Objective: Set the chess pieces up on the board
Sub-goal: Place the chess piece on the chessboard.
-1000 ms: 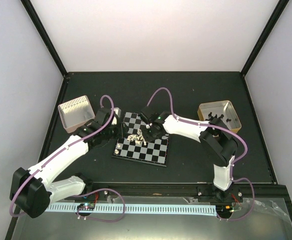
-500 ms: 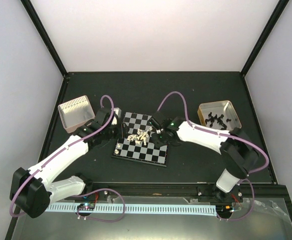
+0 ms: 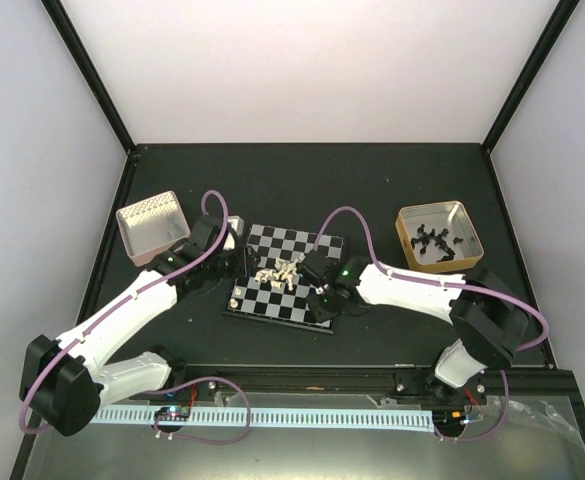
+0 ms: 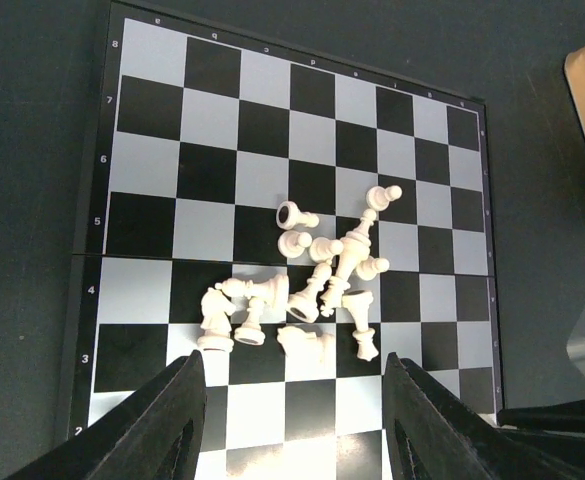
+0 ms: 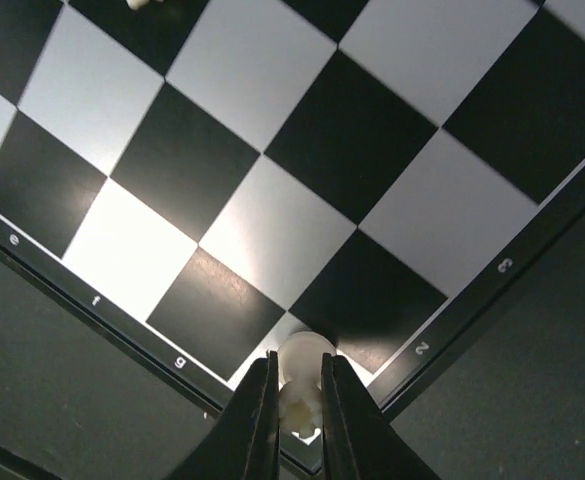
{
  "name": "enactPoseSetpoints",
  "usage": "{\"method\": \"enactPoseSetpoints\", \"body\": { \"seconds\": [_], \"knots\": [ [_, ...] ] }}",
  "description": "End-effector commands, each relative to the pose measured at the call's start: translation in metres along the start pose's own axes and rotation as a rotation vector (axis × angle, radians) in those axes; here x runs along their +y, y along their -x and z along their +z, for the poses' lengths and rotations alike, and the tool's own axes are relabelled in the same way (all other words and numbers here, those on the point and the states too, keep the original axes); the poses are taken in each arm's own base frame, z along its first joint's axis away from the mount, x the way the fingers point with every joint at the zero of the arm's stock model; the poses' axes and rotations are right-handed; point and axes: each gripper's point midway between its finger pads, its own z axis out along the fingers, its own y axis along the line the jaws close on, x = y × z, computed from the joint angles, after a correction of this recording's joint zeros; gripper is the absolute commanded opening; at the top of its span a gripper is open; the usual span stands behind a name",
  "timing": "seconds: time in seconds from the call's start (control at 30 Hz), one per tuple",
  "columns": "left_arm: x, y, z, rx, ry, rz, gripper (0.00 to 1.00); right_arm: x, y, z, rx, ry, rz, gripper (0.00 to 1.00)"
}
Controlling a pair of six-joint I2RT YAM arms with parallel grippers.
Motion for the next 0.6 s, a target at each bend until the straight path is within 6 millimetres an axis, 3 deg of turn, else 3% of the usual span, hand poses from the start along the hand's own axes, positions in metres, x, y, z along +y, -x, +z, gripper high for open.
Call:
{"method": "enactPoseSetpoints", "body": {
  "seconds": [0.0,0.57],
  "knots": [
    [-0.006,0.006,-0.002,-0.024,-0.037,-0.014,0.5,0.002,-0.011,0.001,0.024,0.006,0.007,0.09],
    [-0.004,0.003,-0.003,-0.018,-0.027,-0.009,0.51,0.002,-0.028,0.002,0.08,0.015,-0.011,0.12]
  ]
}}
